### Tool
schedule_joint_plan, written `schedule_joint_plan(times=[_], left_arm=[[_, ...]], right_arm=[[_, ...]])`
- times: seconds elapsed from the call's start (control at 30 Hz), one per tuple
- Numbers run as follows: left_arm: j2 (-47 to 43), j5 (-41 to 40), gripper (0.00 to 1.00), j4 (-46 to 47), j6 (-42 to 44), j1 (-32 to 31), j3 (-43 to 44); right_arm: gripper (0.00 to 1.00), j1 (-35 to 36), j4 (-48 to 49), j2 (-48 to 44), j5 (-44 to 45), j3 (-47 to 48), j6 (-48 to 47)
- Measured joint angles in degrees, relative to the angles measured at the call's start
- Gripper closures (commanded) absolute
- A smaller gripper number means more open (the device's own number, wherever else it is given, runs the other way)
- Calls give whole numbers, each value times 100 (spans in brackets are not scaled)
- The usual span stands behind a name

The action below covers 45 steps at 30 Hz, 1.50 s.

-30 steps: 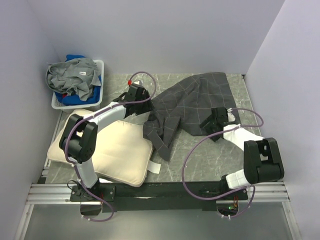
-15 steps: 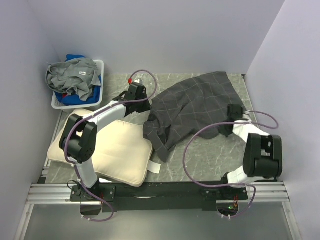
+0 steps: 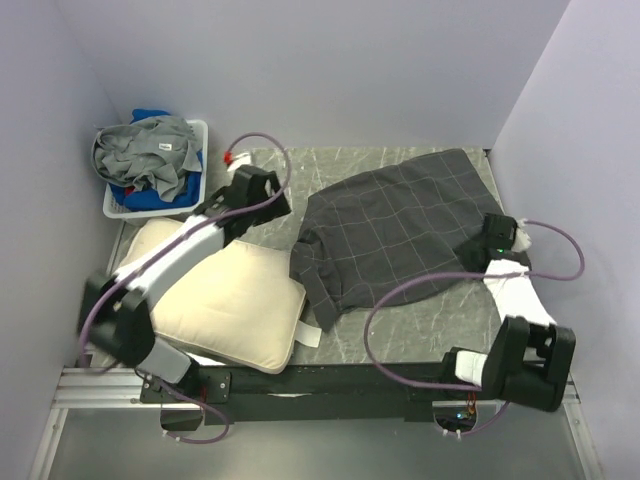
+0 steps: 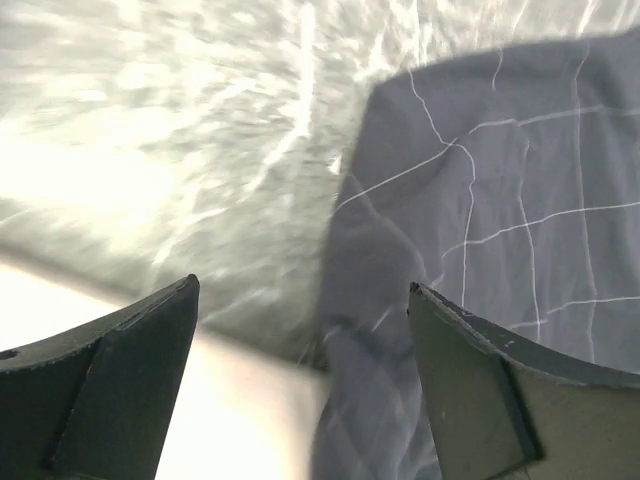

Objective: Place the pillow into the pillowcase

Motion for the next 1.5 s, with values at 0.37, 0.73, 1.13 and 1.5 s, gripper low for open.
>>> schedule_joint_plan(times=[0.37, 0.73, 1.13, 1.5], left_arm=[[-2428, -564, 7, -105, -448, 33, -2048], [-3626, -365, 6, -387, -791, 35, -3318], [-3451, -278, 5, -348, -695, -570, -3307], [-1703, -1224, 1, -509, -463, -2208, -2328]], right_arm=[[22, 4218, 979, -1078, -791, 146, -1198], [29, 6614, 1196, 1497, -979, 2033, -2846], [88, 6172, 490, 1937, -289, 2409, -2664], [93, 4627, 723, 1003, -835, 1167, -2092]])
